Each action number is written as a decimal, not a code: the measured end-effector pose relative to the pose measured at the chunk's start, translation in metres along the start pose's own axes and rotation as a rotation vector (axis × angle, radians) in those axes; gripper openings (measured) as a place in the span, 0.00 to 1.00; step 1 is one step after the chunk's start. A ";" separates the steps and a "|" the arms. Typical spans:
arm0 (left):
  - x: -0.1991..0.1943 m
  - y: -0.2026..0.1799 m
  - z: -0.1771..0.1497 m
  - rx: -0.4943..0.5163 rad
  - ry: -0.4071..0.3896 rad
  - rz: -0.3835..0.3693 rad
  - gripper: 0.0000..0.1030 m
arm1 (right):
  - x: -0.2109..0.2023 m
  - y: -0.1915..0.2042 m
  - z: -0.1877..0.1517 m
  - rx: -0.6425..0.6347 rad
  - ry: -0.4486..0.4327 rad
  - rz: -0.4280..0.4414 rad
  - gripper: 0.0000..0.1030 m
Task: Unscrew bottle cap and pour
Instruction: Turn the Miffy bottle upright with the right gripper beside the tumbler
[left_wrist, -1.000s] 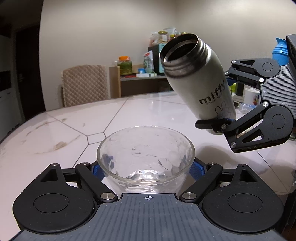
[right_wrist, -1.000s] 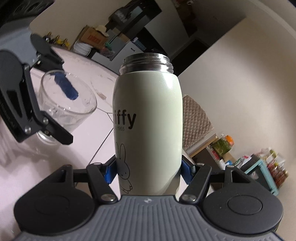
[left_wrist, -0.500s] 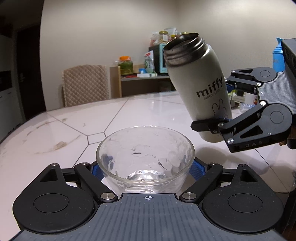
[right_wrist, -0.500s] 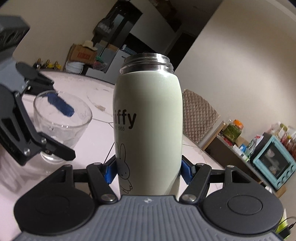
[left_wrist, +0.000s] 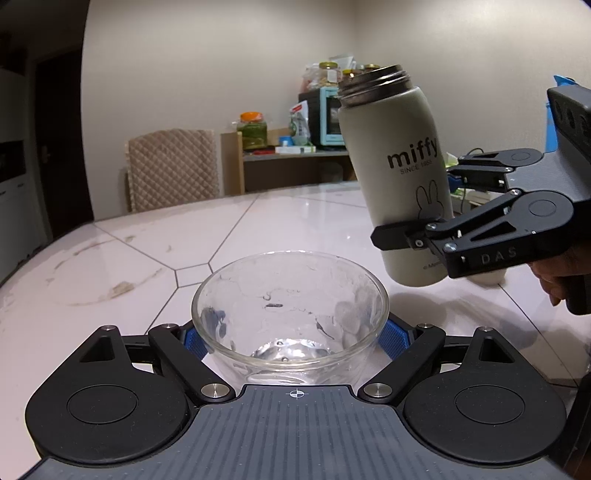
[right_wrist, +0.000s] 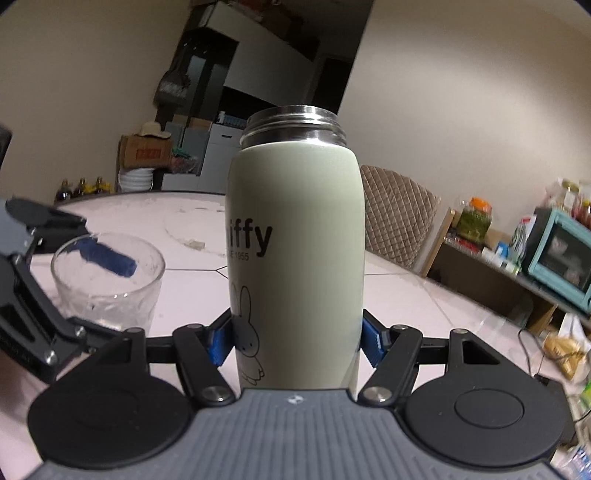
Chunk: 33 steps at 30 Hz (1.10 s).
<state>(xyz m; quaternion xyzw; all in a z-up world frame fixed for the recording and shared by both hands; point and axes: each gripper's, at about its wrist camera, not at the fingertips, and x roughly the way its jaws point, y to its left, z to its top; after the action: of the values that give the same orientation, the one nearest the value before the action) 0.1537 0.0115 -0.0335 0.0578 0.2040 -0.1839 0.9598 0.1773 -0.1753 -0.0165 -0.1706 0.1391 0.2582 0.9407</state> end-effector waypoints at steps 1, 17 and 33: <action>-0.001 0.000 0.000 0.000 0.000 0.000 0.89 | 0.002 -0.004 0.001 0.026 0.002 0.008 0.68; 0.001 0.001 -0.001 -0.007 -0.005 0.001 0.89 | 0.027 -0.038 -0.008 0.227 0.026 0.043 0.68; 0.002 0.000 0.001 -0.011 -0.009 0.004 0.89 | 0.037 -0.050 -0.017 0.264 0.063 0.043 0.68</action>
<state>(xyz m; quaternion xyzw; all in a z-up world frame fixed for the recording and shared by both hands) 0.1561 0.0110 -0.0337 0.0522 0.2007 -0.1809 0.9614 0.2313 -0.2065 -0.0324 -0.0506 0.2051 0.2524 0.9443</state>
